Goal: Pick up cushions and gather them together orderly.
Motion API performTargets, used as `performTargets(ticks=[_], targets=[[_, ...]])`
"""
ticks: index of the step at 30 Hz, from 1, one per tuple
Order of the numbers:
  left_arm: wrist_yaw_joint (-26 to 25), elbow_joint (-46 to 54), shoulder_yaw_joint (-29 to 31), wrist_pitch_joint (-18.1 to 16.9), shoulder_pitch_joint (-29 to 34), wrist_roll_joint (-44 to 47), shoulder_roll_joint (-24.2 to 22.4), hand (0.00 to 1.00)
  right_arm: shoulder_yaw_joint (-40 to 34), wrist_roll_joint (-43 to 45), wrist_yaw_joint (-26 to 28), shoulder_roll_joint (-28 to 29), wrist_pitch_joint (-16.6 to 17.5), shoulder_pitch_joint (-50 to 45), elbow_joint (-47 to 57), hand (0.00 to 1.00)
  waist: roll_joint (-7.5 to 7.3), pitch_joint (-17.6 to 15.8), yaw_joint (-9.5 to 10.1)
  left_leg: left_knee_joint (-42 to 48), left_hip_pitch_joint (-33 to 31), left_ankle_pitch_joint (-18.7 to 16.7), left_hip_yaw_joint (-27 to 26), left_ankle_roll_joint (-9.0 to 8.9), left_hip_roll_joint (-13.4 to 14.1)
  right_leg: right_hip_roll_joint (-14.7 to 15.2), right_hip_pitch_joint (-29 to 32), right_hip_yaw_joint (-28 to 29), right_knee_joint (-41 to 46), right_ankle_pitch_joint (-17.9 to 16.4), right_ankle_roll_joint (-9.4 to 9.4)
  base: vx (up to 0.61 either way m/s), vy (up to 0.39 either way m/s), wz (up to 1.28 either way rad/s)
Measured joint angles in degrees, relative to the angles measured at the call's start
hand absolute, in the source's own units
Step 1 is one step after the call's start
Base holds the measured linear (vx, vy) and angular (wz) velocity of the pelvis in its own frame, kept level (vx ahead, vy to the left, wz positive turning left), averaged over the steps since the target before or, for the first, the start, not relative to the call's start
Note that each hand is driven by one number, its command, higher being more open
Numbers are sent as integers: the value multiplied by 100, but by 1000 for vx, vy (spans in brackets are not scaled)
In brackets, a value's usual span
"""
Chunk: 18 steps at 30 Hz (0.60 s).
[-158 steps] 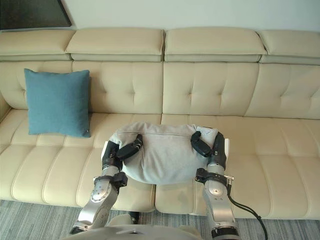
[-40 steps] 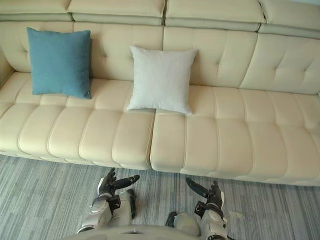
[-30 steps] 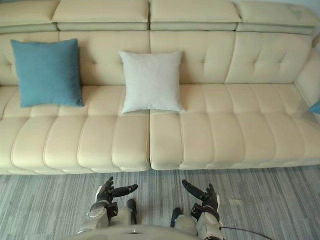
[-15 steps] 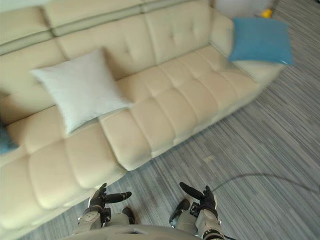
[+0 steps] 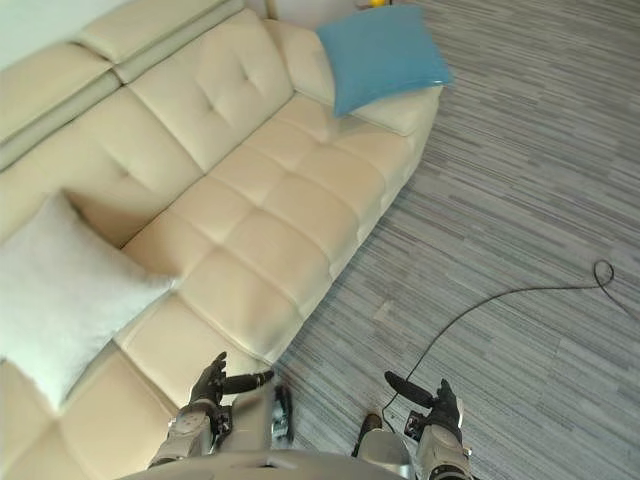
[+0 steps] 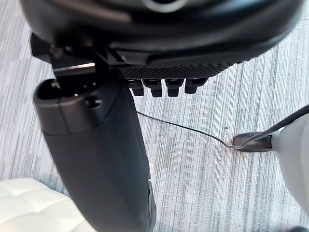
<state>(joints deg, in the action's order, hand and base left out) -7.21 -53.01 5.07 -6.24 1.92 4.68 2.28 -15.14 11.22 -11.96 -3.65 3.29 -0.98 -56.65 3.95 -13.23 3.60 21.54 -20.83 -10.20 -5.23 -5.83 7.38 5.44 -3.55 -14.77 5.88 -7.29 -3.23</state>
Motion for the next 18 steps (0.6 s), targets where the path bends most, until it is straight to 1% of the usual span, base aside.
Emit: performTargets(ticks=[1, 2, 3, 4, 5, 6, 7, 9, 10, 11, 12, 13, 14, 15, 16, 17, 18], targets=[[6, -15, 54, 4, 39, 28, -32, 100, 4, 1, -2, -3, 0, -9, 8, 100, 26, 13, 59, -26, 91, 250, 19, 11, 2, -26, -13, 148, 7, -32, -38, 326, 285, -128], [-9, -17, 88, 12, 37, 41, -48, 100, 43, 0, 0, 106, -4, -10, 15, 100, -27, 55, 137, -76, 177, 428, -15, 56, -80, 15, -45, 297, 34, -33, -76, 321, 202, -93], [-15, 1, 85, 4, 10, 39, 18, 100, 60, -1, -1, 257, -6, -37, 55, 100, -218, 72, 154, -82, 223, 396, -62, 105, -225, 176, 33, 318, 180, -145, -143, 401, 184, -82], [-4, -1, 87, 8, -23, 47, 57, 100, 58, -1, -1, 356, -6, -59, 87, 100, -354, 67, 178, -33, 261, 343, -53, 196, -398, 327, 45, 400, 235, -294, -220, 394, 160, -50], [11, -2, 87, 18, -46, 45, 57, 100, 60, -3, 2, 403, -17, -85, 92, 100, -394, 83, 194, 124, 268, 237, -103, 392, -470, 410, 15, 501, 270, -374, -301, 307, 95, -28], [14, 0, 85, 21, -46, 44, 42, 100, 61, -8, 4, 425, -27, -94, 96, 100, -401, 88, 197, 222, 284, 210, -162, 512, -480, 444, -24, 530, 301, -417, -335, 382, 112, -25], [8, -3, 93, 58, -29, 46, 55, 100, 61, -42, 11, 469, -33, -125, 110, 100, -403, 96, 209, 464, 415, -52, -273, 599, -510, 542, -134, 580, 417, -501, -397, 453, 127, -30], [-1, 4, 88, 89, 2, 56, 63, 100, 55, -83, 25, 487, -32, -127, 179, 100, -431, 115, 246, 502, 680, -231, -400, 637, -573, 699, -63, 737, 905, -590, -543, 405, 107, -44], [-2, 56, 65, 110, 95, 67, 42, 100, 53, -212, 51, 473, -28, -103, 259, 100, -392, 142, 246, 356, 1049, -413, -547, 644, -594, 837, 283, 905, 1977, -709, -739, 350, 79, -54], [0, 56, 20, 123, 130, 105, 54, 100, 61, -232, 72, 464, -26, -64, 274, 100, -394, 148, 239, 204, 1329, -487, -619, 691, -608, 988, 716, 913, 3052, -613, -956, 349, 62, -56], [-2, 51, -49, 135, 145, 137, 67, 100, 61, -237, 93, 458, -29, -36, 247, 100, -399, 146, 215, 49, 1604, -538, -663, 703, -612, 1160, 1102, 854, 3962, -571, -1068, 338, 11, -29], [-9, 52, -162, 138, 164, 163, 90, 100, 61, -279, 96, 440, -14, -4, 239, 100, -408, 153, 191, -60, 1828, -555, -654, 700, -598, 1269, 1343, 684, 4450, -719, -802, 347, -61, -16], [-29, 43, -218, 138, 167, 170, 126, 100, 63, -308, 112, 378, -25, 84, 208, 100, -398, 150, 177, -225, 2119, -555, -654, 699, -520, 1311, 1561, 323, 4601, -895, -482, 420, -133, -10], [-33, 43, -235, 136, 167, 182, 149, 100, 67, -338, 122, 341, -27, 154, 167, 100, -376, 140, 158, -303, 2314, -554, -657, 697, -400, 1271, 1728, -38, 4431, -1017, -250, 361, -173, -12], [-37, 41, -235, 134, 173, 195, 179, 100, 88, -339, 133, 328, -25, 192, 166, 100, -326, 125, 145, -310, 2433, -554, -658, 695, -260, 1182, 1907, -378, 4059, -1064, -152, 435, -298, -16], [-49, 39, -230, 129, 226, 198, 245, 100, 190, -339, 142, 324, -28, 248, 151, 100, -382, 168, 125, -269, 2552, -613, -652, 506, -117, 970, 2156, -685, 3016, -811, -49, 451, -331, -11], [-48, -46, -211, 129, 255, 190, 300, 100, 293, -341, 147, 277, -21, 254, 65, 100, -441, 216, 84, -190, 2640, -742, -605, 278, -82, 820, 2201, -737, 2535, -114, 544, 476, -343, -20]])
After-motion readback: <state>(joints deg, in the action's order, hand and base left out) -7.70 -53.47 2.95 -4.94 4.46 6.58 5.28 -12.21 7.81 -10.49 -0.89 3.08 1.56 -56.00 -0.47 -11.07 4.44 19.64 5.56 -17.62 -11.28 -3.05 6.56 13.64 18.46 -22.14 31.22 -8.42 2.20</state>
